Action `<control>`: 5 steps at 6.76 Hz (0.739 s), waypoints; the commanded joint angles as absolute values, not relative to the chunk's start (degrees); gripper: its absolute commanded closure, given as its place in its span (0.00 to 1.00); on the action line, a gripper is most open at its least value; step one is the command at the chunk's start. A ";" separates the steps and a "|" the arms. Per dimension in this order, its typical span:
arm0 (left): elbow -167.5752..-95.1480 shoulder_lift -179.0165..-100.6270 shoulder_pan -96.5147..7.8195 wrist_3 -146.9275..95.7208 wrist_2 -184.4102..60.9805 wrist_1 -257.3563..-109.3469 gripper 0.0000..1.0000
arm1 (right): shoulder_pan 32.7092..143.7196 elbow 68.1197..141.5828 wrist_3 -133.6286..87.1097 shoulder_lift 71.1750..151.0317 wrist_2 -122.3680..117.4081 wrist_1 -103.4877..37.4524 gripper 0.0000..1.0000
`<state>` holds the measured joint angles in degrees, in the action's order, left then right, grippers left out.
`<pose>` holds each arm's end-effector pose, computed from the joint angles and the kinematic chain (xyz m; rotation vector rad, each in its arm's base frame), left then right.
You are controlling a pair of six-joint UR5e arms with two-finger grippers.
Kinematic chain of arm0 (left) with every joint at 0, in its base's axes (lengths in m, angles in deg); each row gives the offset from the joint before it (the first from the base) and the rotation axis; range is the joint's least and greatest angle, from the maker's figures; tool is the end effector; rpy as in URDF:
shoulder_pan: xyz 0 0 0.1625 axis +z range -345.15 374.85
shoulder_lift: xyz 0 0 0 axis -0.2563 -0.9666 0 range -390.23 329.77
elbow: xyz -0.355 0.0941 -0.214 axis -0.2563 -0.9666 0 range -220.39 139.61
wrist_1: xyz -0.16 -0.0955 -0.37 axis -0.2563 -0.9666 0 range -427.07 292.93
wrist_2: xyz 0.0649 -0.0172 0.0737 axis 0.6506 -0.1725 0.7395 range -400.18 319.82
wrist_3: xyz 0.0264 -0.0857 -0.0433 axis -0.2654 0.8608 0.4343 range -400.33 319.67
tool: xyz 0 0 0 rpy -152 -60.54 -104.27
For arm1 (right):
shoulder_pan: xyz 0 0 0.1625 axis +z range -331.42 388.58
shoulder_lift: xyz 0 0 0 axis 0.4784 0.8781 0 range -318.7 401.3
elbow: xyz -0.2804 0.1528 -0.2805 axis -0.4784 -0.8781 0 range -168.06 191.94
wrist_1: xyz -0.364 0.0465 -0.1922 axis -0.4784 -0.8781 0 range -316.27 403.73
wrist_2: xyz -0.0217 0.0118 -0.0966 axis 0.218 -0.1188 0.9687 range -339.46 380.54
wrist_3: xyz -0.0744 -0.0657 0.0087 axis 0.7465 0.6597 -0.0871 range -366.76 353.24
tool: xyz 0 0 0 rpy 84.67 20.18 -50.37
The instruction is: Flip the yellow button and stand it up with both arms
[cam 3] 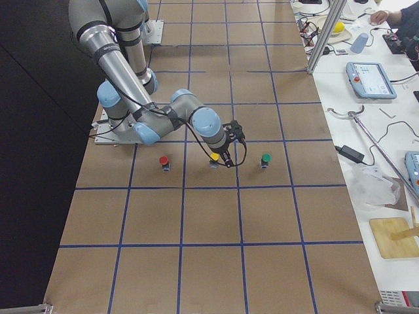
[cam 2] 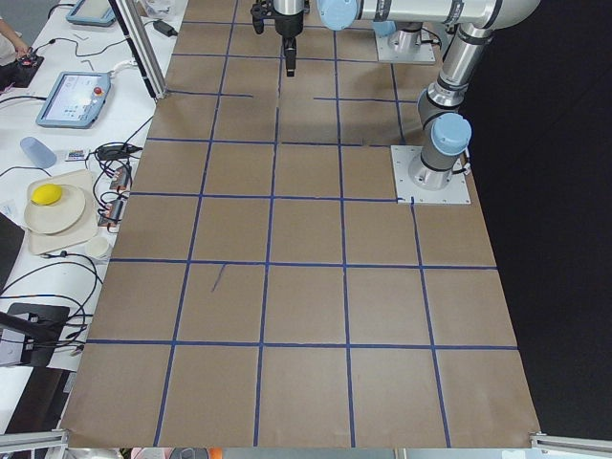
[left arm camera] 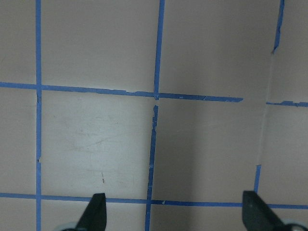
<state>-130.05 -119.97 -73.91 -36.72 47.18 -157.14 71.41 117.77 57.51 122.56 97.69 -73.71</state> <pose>-0.1273 -0.4937 0.4930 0.1308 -3.0925 0.0130 -0.2799 -0.4714 0.3276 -0.4604 3.0044 -0.3256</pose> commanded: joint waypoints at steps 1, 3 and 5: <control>-129.86 -119.88 -73.83 -36.56 47.18 -157.16 0.00 | 83.63 109.72 31.61 124.86 106.47 -62.86 0.00; -129.78 -119.96 -73.83 -36.55 47.18 -157.16 0.00 | 96.90 104.60 9.41 127.76 112.00 -52.30 0.00; -129.86 -119.96 -73.83 -36.64 47.09 -157.16 0.00 | 108.94 104.75 -6.76 130.58 112.30 -48.66 0.00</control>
